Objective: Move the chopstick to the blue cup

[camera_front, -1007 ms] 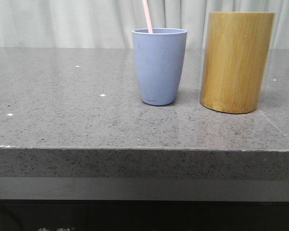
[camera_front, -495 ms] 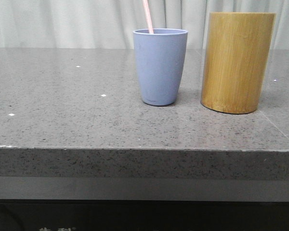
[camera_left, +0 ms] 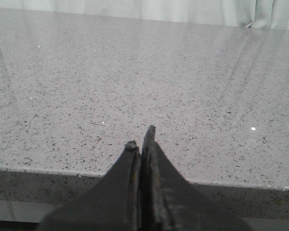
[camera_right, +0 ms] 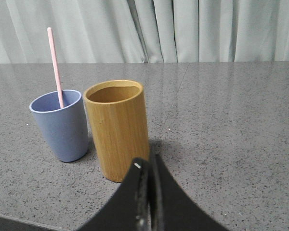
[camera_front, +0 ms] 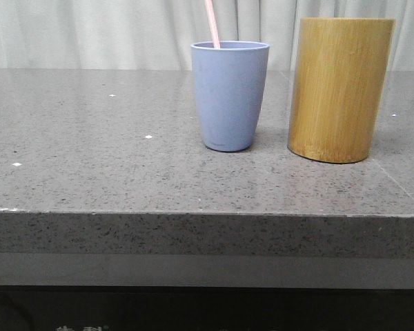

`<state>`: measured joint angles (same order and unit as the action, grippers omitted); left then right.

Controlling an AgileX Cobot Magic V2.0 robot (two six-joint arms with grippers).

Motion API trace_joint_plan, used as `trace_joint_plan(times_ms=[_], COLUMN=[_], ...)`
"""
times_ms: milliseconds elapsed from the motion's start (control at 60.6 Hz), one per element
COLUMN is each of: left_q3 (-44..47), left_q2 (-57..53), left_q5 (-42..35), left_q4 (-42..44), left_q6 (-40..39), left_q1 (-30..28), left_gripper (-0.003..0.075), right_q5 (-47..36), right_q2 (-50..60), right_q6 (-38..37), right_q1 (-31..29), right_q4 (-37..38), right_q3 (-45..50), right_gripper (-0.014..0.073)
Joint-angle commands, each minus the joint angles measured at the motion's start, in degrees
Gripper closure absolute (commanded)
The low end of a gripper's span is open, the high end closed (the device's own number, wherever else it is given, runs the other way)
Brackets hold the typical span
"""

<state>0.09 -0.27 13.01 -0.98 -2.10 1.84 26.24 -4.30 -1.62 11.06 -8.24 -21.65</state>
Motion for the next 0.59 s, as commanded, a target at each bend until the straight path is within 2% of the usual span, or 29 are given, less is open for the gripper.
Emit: trace_joint_plan(times_ms=[0, 578], left_q3=[0.5, 0.5], left_q2=[-1.5, -1.5], left_q5=[-4.7, -5.1], left_q4=[-0.5, -0.5], left_q6=[0.2, 0.2], left_q1=[-0.1, -0.2], left_gripper=[0.0739, 0.0739], right_q5=[-5.0, -5.0], right_q2=[-0.7, -0.7], right_q6=[0.2, 0.2], right_q1=[-0.5, -0.5], right_q4=[-0.2, -0.2], right_q3=[-1.4, -1.4], right_gripper=[0.0662, 0.0662])
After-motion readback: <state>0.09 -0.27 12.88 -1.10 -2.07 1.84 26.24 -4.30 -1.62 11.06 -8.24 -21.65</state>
